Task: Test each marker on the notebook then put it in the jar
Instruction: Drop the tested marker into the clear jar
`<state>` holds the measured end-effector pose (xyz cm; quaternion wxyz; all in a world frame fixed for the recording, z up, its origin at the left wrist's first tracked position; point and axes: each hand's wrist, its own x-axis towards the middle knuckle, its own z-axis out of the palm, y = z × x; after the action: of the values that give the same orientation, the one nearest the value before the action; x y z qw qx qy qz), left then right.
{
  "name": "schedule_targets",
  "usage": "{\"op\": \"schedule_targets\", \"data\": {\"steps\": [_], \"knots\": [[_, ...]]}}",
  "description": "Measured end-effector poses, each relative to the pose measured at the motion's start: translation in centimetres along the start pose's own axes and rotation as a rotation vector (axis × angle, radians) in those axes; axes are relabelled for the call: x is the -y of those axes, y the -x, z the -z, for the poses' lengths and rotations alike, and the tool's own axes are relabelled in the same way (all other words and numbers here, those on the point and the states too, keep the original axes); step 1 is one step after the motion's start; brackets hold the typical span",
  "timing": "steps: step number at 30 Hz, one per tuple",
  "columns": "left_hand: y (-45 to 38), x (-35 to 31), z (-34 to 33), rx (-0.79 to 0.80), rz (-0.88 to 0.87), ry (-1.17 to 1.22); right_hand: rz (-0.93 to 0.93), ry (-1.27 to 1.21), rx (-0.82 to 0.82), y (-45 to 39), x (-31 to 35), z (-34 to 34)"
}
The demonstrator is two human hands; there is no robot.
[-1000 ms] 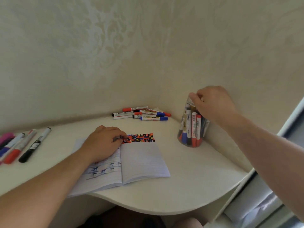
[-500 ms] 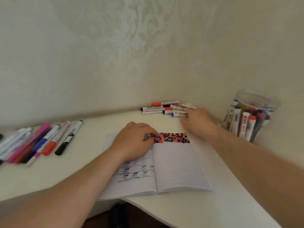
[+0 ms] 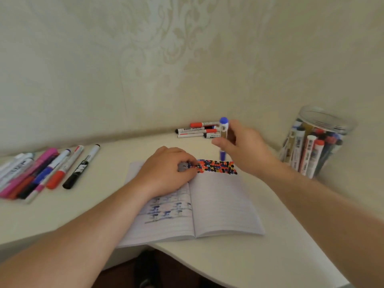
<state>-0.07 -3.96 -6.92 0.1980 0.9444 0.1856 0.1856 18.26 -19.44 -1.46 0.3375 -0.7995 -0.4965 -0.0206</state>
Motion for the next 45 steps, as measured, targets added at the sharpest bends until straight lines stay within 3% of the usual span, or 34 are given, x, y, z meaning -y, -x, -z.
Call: {"op": "schedule_targets", "data": {"steps": [6,10,15,22,25,26,28,30,32,45], "knots": [[0.5,-0.4,0.2,-0.079,0.019,0.114,-0.079,-0.689,-0.008,2.3,2.8,-3.0],[0.7,-0.4,0.3,-0.182,0.028,0.139,-0.132,-0.758,0.013,2.3,3.3,-3.6],[0.9,-0.4,0.6,-0.141,-0.062,0.111,-0.154,-0.873,0.099,3.4,3.8,-4.2],[0.8,-0.4,0.6,-0.119,0.004,0.226,-0.267,-1.012,0.091,2.1,2.1,-3.3],[0.9,-0.3,0.7,-0.165,0.037,0.27,-0.286,-1.146,0.014,1.6,1.2,-2.0],[0.9,-0.2,0.8,-0.196,0.049,0.283,-0.231,-1.046,-0.035,1.6,0.6,-1.5],[0.8,0.1,0.8,-0.259,0.074,0.308,-0.074,-0.542,-0.082,1.6,-0.6,-1.1],[0.6,0.2,0.7,-0.284,0.086,0.288,0.076,0.048,0.009,1.9,-0.5,-1.8],[0.5,0.1,0.6,-0.256,0.07,0.228,0.191,0.386,0.119,1.9,0.8,-3.2],[0.4,-0.1,0.4,-0.141,0.05,0.106,0.178,0.393,0.219,2.3,2.4,-4.9]]}}
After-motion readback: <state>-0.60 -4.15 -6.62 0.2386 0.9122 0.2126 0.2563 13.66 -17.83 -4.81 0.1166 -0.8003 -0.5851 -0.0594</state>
